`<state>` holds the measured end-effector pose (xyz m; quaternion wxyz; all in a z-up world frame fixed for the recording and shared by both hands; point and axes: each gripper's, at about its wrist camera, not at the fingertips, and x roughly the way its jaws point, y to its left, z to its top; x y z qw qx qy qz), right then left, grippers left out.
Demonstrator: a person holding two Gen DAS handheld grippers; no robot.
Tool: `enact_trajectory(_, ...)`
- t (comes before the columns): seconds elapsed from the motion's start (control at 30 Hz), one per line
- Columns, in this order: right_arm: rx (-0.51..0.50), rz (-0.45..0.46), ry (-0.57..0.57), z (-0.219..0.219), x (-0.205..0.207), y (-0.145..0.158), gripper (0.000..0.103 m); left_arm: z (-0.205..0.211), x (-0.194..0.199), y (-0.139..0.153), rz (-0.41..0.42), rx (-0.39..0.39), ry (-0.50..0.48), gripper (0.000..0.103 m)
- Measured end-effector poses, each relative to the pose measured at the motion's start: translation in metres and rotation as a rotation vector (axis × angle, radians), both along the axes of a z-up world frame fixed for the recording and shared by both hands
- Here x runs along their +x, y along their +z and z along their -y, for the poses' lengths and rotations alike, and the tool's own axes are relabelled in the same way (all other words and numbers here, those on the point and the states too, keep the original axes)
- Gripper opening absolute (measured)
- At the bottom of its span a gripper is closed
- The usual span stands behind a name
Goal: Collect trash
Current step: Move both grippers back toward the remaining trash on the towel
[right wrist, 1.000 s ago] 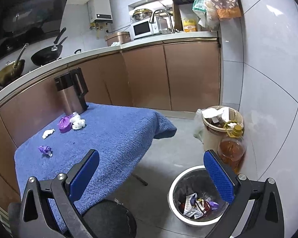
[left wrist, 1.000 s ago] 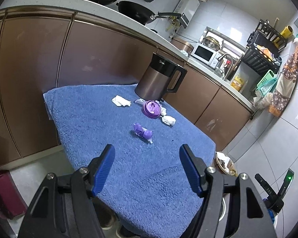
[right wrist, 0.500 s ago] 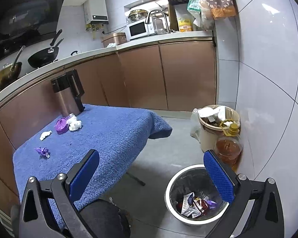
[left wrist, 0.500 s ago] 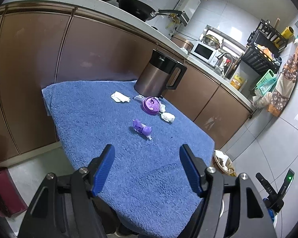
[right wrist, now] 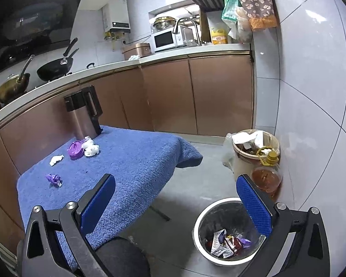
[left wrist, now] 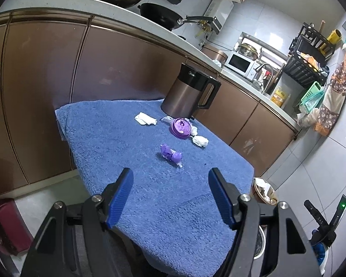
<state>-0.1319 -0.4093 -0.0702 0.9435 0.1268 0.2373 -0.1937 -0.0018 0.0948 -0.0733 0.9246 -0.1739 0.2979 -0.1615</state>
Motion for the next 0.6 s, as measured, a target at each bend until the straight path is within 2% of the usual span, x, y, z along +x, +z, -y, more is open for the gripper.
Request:
enact_trajectory(0.2,0.006,-0.025,-0.007,0.005,0.006,-0.005,0.103,0.011,0.016,-0.007,-0.031,0.008,-0.017,0.066)
enact_trajectory(0.37,0.029,-0.025,0.012,0.008,0.023,-0.005,0.103,0.029,0.043,-0.013,-0.058,0.062,-0.055,0.066)
enact_trajectory(0.6,0.027,-0.039,0.173,-0.016,0.095,-0.003,0.103,0.068,0.11,-0.015,-0.078,0.168,-0.14,0.066)
